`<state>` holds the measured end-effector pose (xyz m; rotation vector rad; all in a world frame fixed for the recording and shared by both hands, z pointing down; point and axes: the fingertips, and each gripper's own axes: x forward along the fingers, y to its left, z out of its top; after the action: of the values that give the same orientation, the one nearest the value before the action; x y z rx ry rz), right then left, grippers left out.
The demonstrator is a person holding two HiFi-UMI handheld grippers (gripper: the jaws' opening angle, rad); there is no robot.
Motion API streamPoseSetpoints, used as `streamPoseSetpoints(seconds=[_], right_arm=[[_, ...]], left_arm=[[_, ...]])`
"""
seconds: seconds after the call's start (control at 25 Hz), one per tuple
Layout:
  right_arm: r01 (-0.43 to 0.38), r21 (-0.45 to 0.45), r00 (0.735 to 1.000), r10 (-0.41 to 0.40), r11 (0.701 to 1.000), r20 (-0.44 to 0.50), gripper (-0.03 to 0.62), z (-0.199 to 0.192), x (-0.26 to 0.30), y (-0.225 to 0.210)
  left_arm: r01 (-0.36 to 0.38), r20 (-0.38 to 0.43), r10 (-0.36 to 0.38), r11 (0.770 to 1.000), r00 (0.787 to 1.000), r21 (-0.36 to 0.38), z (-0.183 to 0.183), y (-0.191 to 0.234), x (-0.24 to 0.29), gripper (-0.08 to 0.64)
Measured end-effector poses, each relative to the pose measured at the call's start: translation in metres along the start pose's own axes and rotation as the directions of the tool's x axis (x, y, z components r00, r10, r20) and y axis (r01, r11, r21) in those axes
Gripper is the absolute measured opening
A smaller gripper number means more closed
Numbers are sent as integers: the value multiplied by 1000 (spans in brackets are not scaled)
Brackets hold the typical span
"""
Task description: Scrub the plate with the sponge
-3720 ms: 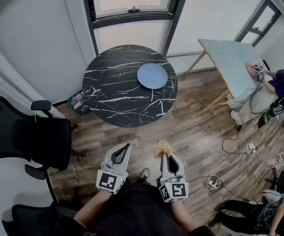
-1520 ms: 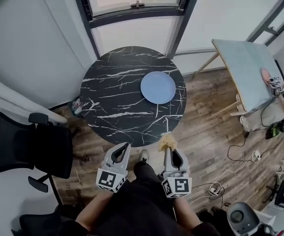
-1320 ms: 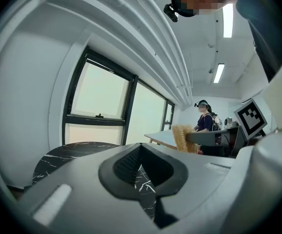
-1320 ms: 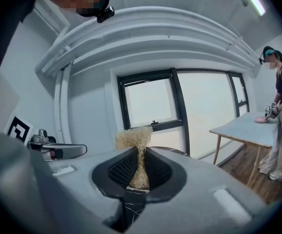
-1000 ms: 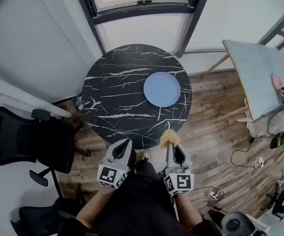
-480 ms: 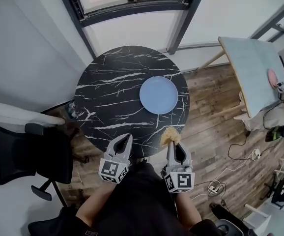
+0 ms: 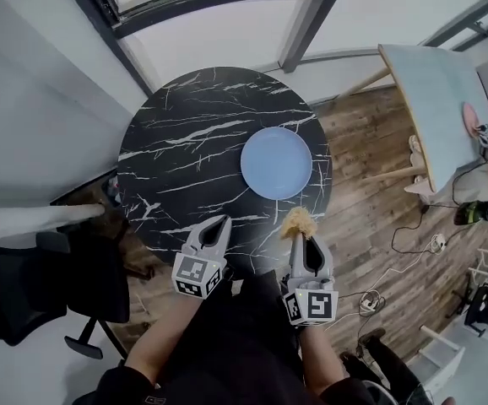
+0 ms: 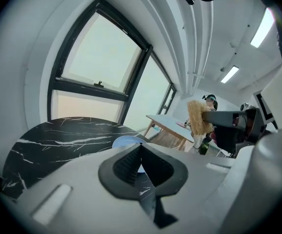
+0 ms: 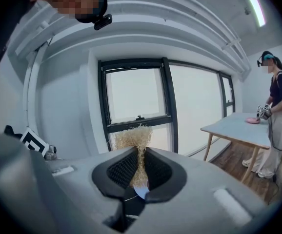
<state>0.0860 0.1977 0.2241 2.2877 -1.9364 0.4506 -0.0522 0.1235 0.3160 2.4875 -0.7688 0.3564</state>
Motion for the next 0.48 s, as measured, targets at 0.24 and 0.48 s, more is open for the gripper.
streamPoseSetpoints(seconds=[0.24, 0.48], right_arm=[[16, 8, 999, -15, 1000, -31, 38, -20, 35, -18], [-1, 49, 997, 5, 999, -73, 38, -45, 69, -37]], left_arm=[[-15, -66, 10, 997, 998, -71, -20, 26, 53, 12], [-74, -150, 50, 985, 987, -154, -47, 55, 111, 85]])
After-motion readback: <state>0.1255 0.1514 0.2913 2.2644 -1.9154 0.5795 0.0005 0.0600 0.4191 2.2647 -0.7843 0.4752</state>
